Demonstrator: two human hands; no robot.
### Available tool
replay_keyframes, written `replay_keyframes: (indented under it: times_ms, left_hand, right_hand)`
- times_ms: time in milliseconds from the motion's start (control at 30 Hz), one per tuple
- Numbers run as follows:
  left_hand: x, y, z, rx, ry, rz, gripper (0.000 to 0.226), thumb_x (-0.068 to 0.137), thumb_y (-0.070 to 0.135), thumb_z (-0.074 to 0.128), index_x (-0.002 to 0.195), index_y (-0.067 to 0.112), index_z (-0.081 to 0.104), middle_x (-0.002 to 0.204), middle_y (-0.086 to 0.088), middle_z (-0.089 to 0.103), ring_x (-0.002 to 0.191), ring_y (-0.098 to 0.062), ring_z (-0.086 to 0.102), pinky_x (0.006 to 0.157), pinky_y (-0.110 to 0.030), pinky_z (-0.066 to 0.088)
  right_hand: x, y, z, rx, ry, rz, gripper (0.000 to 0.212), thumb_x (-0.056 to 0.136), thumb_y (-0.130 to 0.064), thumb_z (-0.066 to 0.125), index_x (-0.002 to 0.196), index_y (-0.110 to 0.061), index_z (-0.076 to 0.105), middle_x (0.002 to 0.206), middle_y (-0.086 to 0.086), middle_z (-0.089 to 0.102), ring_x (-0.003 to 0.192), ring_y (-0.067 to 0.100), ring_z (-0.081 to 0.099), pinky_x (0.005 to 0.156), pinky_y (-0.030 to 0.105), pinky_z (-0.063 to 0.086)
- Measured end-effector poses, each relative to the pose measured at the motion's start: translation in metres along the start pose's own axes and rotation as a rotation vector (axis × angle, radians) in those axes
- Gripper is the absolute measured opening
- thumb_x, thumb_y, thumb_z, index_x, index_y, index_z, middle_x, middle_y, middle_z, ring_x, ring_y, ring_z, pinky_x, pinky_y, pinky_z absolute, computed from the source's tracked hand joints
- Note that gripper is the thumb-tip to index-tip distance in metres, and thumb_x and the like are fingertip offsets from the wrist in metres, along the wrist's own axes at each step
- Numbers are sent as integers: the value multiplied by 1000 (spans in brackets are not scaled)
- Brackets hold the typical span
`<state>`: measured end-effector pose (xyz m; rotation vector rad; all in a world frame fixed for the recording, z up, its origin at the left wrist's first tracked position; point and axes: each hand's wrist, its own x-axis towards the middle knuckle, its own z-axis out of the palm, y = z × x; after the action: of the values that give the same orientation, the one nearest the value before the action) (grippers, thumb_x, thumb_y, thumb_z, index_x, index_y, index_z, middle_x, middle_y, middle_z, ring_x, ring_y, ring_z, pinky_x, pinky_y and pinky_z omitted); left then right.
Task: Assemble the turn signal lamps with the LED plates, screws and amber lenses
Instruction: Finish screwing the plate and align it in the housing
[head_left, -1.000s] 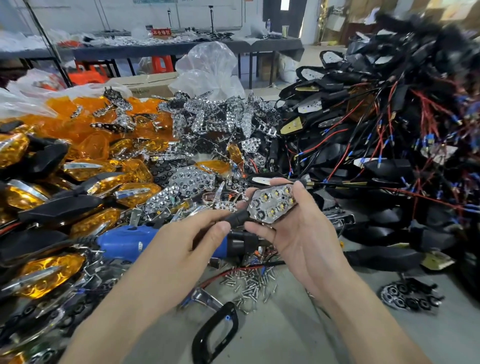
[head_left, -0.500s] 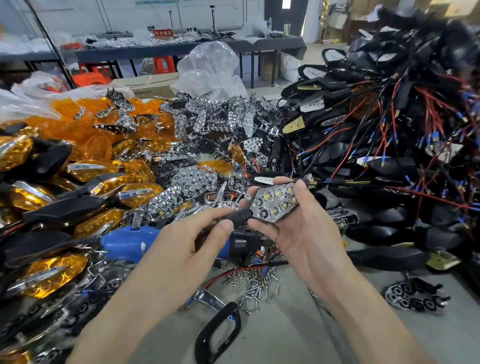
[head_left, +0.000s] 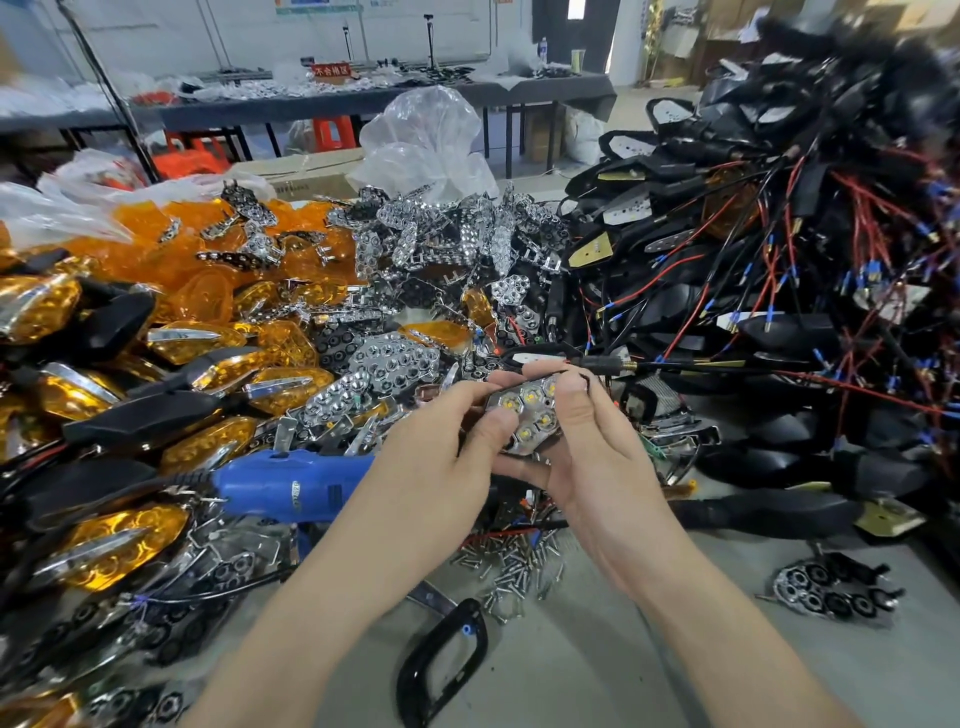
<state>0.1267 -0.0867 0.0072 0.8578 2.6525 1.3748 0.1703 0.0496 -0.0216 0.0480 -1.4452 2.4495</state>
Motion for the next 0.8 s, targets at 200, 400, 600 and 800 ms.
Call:
replay_keyframes:
  times_ms: [200, 400, 600, 800]
  left_hand:
    - [1, 4, 6, 12, 56, -108, 18, 102, 33, 52, 88, 45, 52, 81, 23, 64, 74, 7, 55, 54, -17, 38]
    - [6, 7, -1, -53, -53, -130, 10, 102, 34, 53, 97, 34, 61, 74, 16, 66, 64, 0, 58, 64, -25, 48]
    - [1, 12, -20, -324, -191, -213, 31, 107, 39, 38, 100, 35, 69, 66, 6, 66, 52, 1, 58, 54, -15, 50]
    - [0, 13, -12, -253, -140, -64, 21, 104, 30, 49, 118, 36, 63, 74, 14, 68, 58, 2, 57, 52, -11, 42]
  right_hand:
    - [1, 2, -1, -96, 41, -35, 31, 103, -41, 48, 111, -17, 66, 122, 10, 71, 108, 27, 72, 76, 37, 61]
    - [0, 5, -2, -132, 114, -38, 31, 105, -39, 50, 106, -17, 72, 112, 13, 74, 100, 29, 74, 71, 40, 63]
    - [2, -5, -5, -76, 85, -6, 33, 98, -43, 55, 107, -18, 75, 114, 9, 76, 93, 21, 74, 63, 30, 61]
    - [2, -8, -1, 58, 2, 52, 52, 95, -60, 45, 111, -21, 74, 121, 9, 74, 96, 21, 73, 64, 33, 61]
